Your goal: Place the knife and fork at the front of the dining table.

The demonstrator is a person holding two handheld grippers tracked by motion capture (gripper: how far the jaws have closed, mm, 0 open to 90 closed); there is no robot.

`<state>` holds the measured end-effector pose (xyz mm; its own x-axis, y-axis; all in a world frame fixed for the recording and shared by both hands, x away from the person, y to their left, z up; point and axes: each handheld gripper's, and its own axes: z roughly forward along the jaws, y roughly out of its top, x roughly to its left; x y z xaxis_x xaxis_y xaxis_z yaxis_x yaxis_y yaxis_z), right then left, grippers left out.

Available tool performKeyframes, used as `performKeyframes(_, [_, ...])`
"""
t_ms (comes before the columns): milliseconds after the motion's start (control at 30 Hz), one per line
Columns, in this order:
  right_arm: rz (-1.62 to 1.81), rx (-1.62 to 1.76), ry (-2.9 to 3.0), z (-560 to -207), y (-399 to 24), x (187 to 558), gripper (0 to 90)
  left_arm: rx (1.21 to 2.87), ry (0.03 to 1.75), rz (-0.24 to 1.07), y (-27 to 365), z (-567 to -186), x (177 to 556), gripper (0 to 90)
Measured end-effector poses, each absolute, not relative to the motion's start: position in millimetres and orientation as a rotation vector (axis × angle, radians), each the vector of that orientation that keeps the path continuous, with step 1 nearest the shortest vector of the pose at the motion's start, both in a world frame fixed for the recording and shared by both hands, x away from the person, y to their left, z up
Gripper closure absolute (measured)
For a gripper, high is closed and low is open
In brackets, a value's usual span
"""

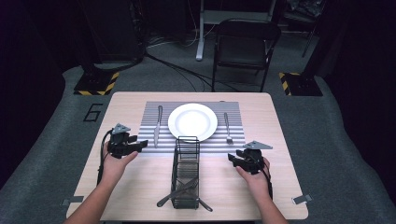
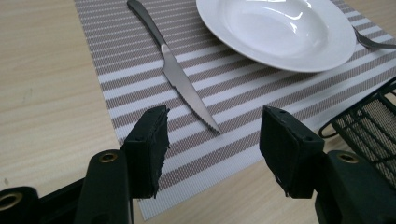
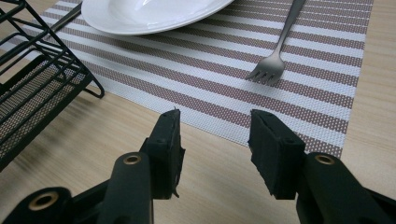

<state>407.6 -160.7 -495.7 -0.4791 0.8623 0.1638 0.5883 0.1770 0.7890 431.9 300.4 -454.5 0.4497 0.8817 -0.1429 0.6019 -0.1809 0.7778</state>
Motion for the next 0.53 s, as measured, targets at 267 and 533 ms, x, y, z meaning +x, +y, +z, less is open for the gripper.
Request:
performKeyframes(267, [1.174,1.371,2.16,-498,-160,408,51.4,1.902,1.258,0.424,309,-477,419,41.5])
performKeyframes(533, [1.142,1.364,2.172,-501,-160,409,45.5,1.922,1.274,0.487,318,-494,411,39.6])
